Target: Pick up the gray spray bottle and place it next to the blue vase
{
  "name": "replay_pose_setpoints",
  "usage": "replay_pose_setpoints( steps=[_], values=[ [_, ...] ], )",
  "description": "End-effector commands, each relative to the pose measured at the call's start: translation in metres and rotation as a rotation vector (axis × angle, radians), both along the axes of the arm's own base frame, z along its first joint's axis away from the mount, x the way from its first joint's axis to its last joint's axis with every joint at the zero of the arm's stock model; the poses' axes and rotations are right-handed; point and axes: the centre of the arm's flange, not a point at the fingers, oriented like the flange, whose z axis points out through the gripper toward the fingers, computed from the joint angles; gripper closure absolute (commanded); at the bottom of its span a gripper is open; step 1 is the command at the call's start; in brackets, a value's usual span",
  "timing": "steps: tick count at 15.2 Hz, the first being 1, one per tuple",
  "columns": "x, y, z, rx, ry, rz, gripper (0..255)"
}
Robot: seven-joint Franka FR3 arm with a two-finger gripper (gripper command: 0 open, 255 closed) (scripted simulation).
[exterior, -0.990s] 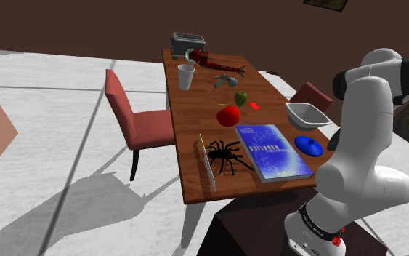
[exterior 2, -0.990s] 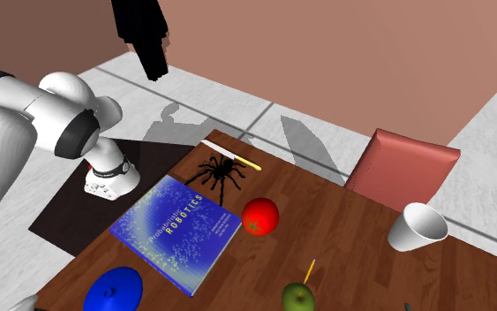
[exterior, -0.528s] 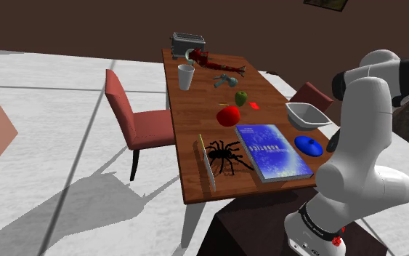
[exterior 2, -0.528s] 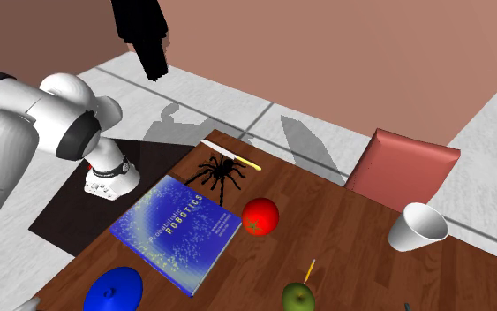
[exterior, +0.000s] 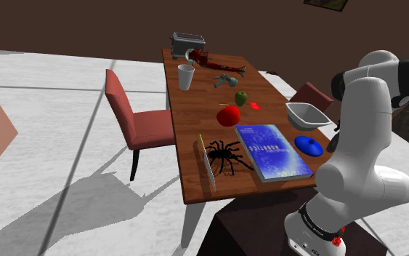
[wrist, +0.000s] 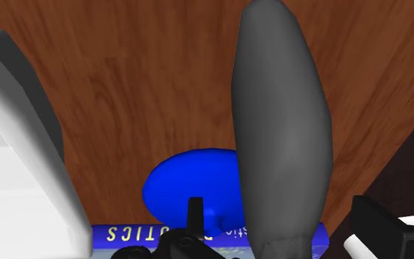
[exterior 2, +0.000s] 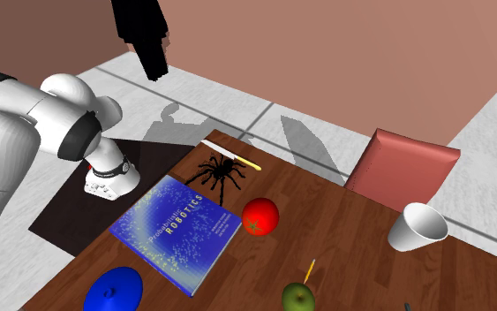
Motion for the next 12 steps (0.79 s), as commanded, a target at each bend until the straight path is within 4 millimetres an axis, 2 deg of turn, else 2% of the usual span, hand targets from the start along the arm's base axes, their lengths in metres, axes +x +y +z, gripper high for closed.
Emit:
replay_pose_setpoints(
  steps=[1,5,12],
  values=[
    [-0.001,0.000,0.002,0.000,0.000,0.000,0],
    [-0.011,-0.024,0.045,0.000,0.000,0.000,0],
    [-0.011,-0.024,0.045,0.000,0.000,0.000,0]
  ],
)
